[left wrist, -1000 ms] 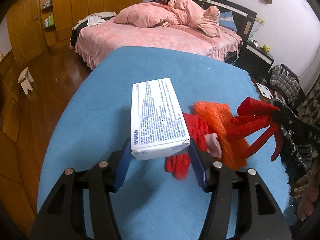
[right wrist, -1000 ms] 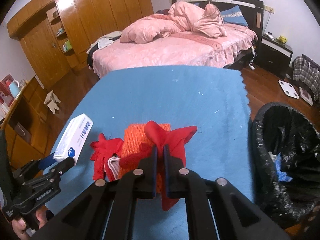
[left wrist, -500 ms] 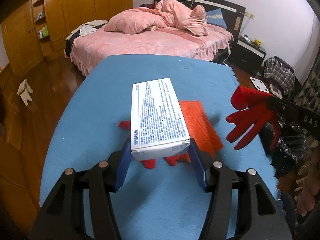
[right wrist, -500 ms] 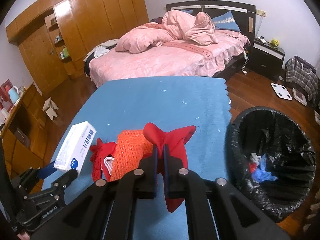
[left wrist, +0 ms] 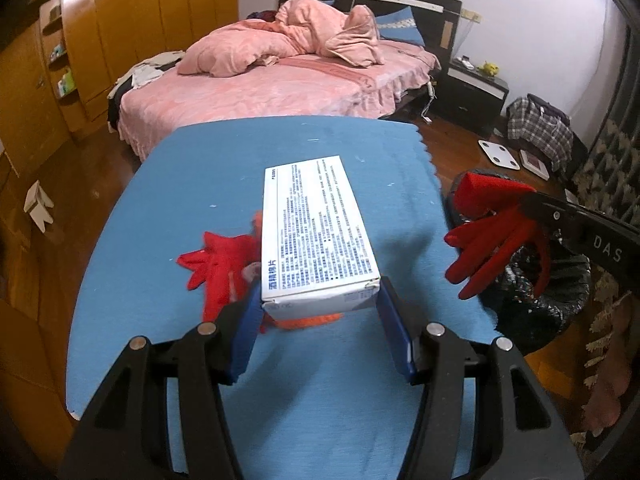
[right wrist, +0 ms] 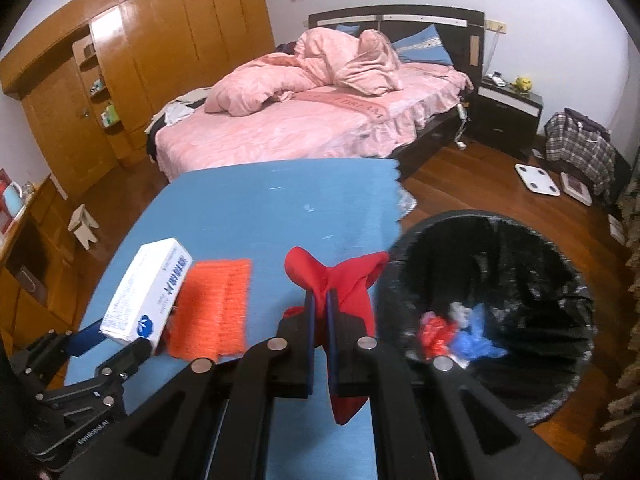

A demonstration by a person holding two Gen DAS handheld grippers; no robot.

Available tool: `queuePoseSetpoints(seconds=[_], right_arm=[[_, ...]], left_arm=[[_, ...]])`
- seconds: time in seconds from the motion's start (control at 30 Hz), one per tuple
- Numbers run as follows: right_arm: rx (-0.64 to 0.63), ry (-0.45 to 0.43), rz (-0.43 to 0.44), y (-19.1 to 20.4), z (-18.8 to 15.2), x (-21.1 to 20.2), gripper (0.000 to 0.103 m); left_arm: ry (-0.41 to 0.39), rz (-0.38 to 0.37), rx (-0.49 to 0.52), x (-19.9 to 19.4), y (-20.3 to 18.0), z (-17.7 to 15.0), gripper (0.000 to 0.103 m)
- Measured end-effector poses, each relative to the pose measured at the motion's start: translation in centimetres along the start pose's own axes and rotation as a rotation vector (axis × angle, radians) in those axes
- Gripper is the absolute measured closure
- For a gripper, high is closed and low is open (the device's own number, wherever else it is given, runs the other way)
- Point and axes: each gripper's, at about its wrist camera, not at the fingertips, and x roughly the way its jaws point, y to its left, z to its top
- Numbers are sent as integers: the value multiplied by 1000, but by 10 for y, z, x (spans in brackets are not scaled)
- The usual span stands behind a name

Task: Collect trash
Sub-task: 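Carry the tissue box and red glove over the black bin and release both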

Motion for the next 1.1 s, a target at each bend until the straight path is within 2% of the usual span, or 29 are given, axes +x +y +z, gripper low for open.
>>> queuePoseSetpoints(seconds=[0.23, 0.57, 0.9, 1.1], right_arm=[[22, -3, -57, -53, 2, -10, 98], [69, 2, -148, -137, 5, -19, 98], [137, 45, -185, -202, -2, 2, 98], [173, 76, -198, -234, -11, 21, 98]], left_arm=[[-4, -31, 30, 0, -46, 11, 49], [4, -112, 101, 14, -128, 26, 49], [24, -166, 191, 46, -204, 28, 49], [52, -191, 221, 75, -233, 32, 48]])
